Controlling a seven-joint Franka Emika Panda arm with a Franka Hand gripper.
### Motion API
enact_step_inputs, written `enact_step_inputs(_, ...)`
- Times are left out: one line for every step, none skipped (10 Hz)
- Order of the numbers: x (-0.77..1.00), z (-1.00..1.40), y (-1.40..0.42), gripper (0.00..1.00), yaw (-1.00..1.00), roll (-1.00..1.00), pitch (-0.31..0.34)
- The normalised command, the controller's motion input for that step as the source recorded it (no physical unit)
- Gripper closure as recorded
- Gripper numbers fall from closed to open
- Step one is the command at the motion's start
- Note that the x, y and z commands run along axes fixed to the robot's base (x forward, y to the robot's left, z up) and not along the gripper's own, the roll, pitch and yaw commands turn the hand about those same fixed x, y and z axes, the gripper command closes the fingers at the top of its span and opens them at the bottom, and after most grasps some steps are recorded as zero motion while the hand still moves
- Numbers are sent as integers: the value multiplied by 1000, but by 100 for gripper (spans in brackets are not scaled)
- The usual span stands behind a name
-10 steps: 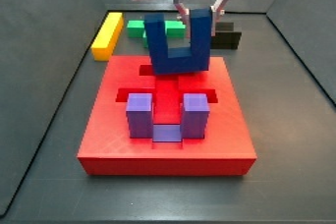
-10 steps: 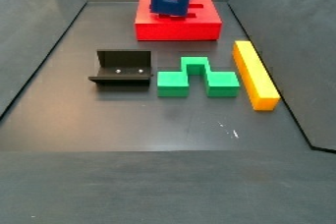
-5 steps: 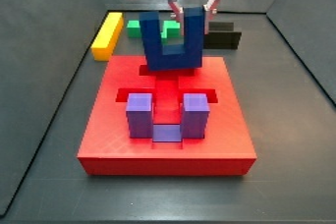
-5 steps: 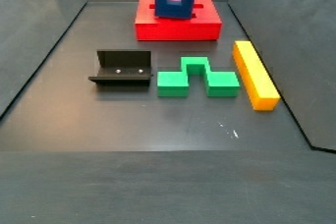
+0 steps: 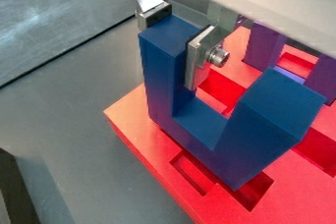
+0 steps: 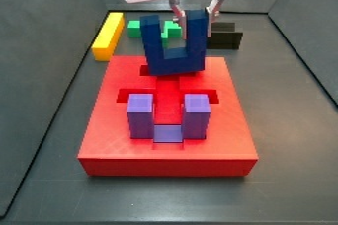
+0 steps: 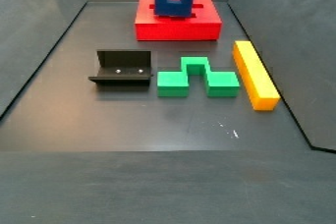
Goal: Pick up the blue object. Move up. Move to above the board. Insert the blue object.
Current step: Insert the blue object.
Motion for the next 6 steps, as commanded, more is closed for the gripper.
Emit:
enact_step_inputs(0, -97, 0, 100, 111, 0, 14)
enact_step_inputs(-40, -111, 14, 100, 0, -9, 7)
enact_step_inputs(-57, -69, 60, 100, 0, -31, 3)
enact_step_inputs(-60, -80, 34, 100, -6, -50, 0)
enact_step_inputs(-117, -74, 0, 100, -31, -39, 0)
enact_step_inputs(-177, 0, 0, 100, -83, -33, 0)
